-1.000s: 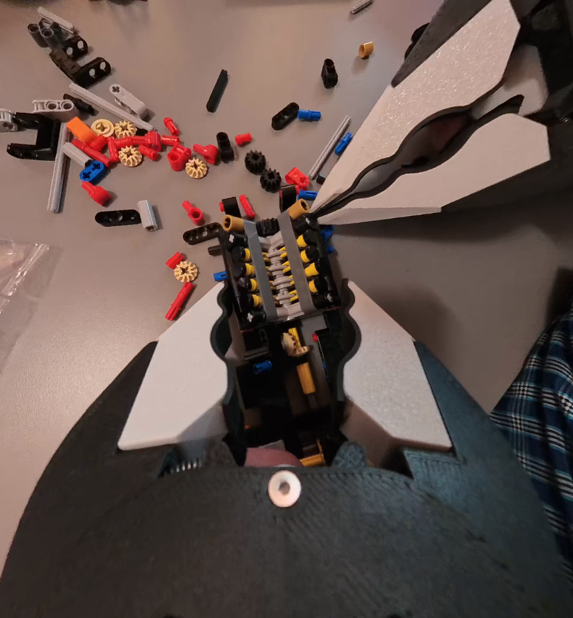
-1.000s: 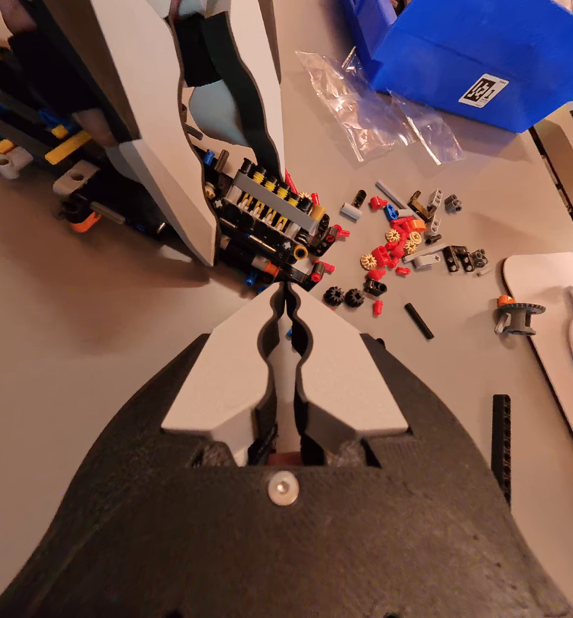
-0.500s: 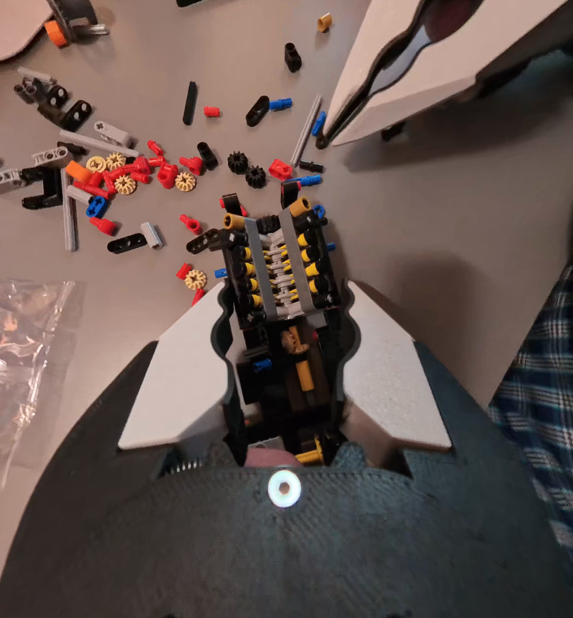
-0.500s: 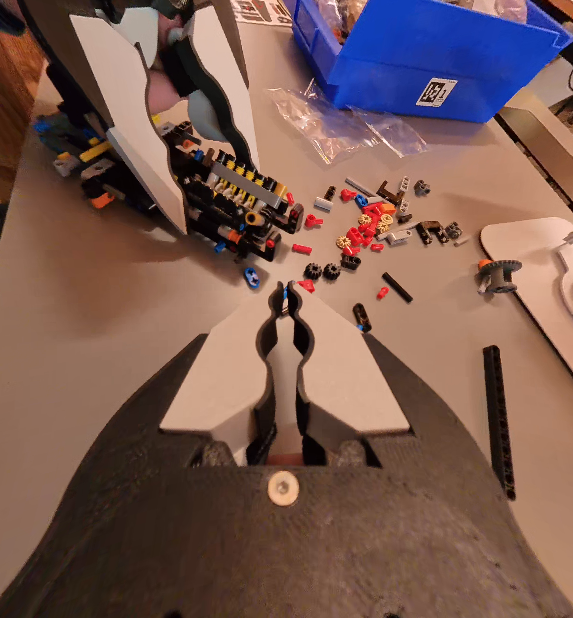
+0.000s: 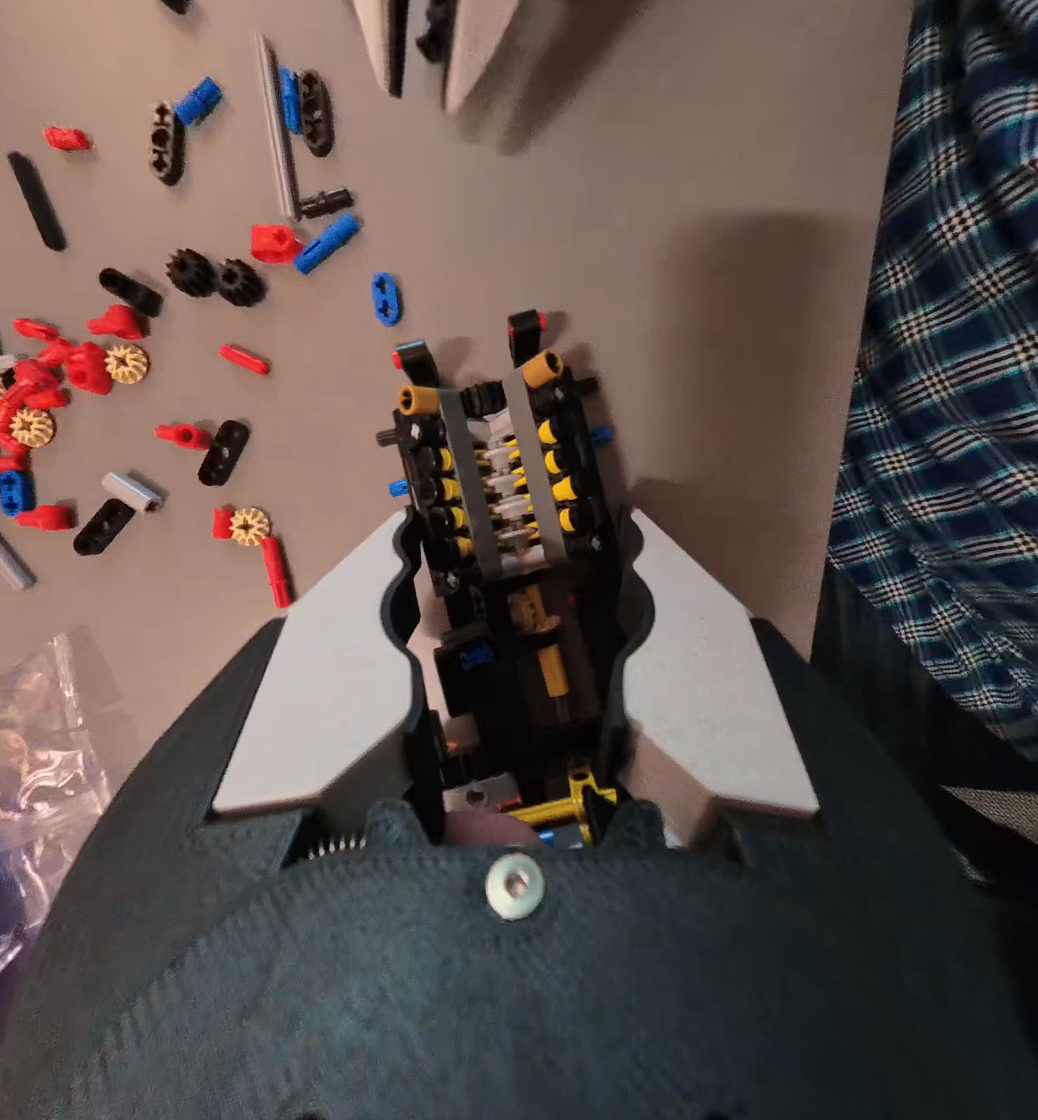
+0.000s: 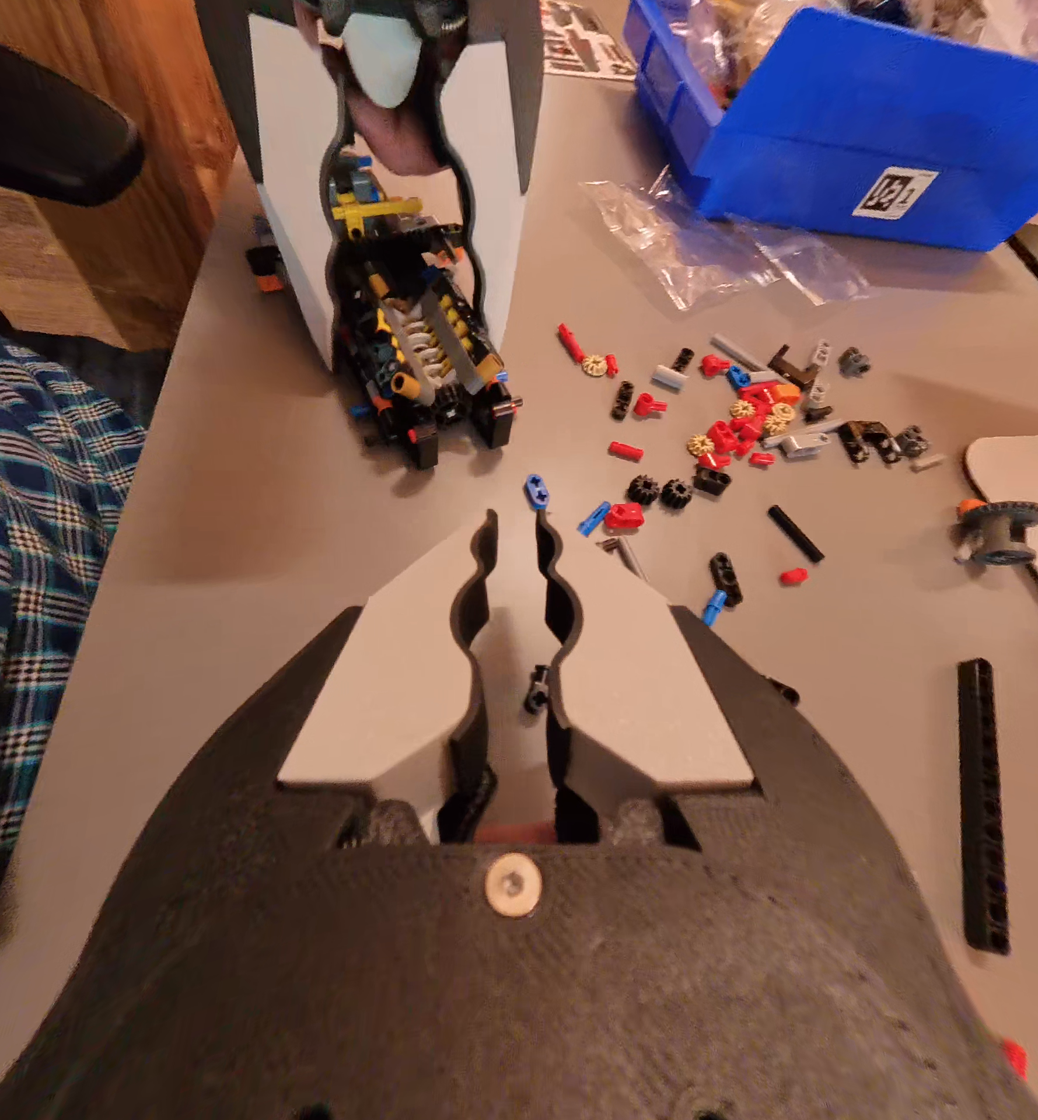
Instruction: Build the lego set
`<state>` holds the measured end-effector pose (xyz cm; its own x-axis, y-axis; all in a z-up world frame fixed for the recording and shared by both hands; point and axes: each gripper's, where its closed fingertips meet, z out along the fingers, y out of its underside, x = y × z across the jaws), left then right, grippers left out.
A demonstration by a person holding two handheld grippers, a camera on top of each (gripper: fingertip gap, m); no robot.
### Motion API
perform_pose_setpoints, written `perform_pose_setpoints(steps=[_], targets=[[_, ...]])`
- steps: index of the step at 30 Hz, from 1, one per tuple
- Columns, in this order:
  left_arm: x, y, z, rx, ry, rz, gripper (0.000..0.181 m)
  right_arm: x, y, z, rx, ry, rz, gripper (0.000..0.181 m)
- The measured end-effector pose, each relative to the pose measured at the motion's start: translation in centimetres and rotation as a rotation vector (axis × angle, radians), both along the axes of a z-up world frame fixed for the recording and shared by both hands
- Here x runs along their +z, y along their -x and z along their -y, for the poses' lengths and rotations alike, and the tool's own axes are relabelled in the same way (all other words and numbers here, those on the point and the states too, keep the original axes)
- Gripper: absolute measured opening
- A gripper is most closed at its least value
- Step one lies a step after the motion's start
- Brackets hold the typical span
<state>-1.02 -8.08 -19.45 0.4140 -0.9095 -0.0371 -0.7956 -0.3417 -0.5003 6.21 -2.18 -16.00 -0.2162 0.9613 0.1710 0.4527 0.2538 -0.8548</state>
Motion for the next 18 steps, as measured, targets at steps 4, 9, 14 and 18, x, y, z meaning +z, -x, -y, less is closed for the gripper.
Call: perform_pose_setpoints(steps=[4,9,14,18], targets=[[0.6,0.3,-0.2,0.024,-0.005,-0.012,0.077,0.0,0.4,0.8,0.057,0.036,0.012,0.021],[1.3,0.8,0.3,0.156,-0.036,-0.018,0.081,0.0,1.5,1.7,0.13,0.083,0.049,0.031],[1.0,2.1,1.2,0.236,-0.058,-0.081,0.07,-0.6,2.8,2.2,0.208,0.109,0.103,0.046],[0.7,2.4,1.4,0.251,-0.061,-0.101,0.062,-1.1,3.3,2.7,0.259,0.076,0.132,0.05]])
